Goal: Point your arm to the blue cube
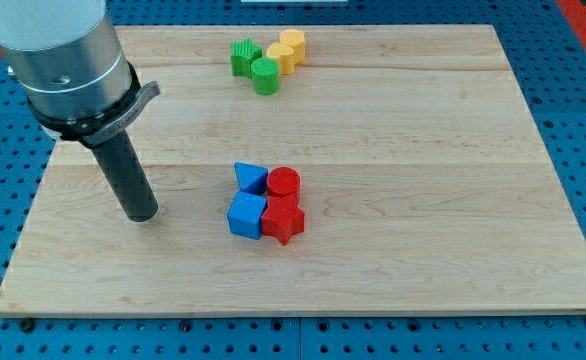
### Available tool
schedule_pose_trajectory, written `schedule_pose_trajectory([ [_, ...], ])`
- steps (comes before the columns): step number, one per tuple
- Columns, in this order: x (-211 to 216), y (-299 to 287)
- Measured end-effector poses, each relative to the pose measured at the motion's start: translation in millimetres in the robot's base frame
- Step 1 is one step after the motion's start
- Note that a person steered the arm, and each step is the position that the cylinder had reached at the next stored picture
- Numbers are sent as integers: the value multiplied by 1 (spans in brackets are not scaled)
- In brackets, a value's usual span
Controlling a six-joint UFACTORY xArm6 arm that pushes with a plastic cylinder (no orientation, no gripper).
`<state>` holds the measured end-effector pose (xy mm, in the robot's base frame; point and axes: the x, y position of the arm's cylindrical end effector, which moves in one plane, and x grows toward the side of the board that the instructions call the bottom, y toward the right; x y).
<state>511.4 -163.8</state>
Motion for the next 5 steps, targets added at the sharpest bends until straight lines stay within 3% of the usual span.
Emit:
schedule_pose_trajectory([
  [3,0,-25],
  [5,0,-4],
])
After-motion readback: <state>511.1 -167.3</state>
